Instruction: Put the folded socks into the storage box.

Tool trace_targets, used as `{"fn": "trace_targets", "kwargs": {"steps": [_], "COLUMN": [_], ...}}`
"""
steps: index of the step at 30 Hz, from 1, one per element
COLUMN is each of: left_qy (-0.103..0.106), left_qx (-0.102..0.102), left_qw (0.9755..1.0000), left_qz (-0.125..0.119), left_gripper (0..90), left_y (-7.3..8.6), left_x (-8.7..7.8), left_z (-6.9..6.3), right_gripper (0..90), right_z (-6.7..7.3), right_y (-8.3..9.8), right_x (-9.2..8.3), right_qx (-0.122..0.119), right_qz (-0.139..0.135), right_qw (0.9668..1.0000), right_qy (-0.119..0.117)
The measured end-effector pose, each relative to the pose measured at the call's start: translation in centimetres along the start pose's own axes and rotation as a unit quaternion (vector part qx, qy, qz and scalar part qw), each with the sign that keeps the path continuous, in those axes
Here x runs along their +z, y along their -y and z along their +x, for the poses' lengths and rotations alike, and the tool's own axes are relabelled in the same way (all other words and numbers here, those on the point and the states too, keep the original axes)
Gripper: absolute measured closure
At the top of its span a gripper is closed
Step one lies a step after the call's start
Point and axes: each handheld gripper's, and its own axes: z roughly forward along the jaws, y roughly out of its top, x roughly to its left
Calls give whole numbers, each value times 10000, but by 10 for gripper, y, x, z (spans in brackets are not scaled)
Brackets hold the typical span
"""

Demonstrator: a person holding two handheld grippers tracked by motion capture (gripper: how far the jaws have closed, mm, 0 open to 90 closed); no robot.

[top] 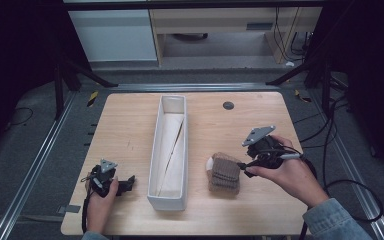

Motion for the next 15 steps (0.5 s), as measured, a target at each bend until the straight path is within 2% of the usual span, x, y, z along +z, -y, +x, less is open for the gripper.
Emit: {"fn": "trace_targets", "kwargs": {"steps": [9, 12, 13, 15], "left_qy": [-2, -2, -1, -1], "left_qx": [-4, -2, -2, -2], "left_qw": [10000, 10000, 10000, 10000], "left_qz": [-3, -2, 0, -1], "left_gripper": [0, 0, 0, 0], "left_y": [0, 0, 0, 0], "left_x": [0, 0, 0, 0], "left_z": [0, 0, 0, 0], "right_gripper": [228, 199, 198, 201], "right_z": [10, 16, 20, 23], "right_y": [-7, -9, -9, -9], "right_x": [15, 22, 27, 29], "right_qx": [-233, -350, -467, -492], "right_qz": [87, 147, 194, 215], "right_qw": [9995, 9988, 9981, 9978], "right_qy": [-214, -294, -346, -376]}}
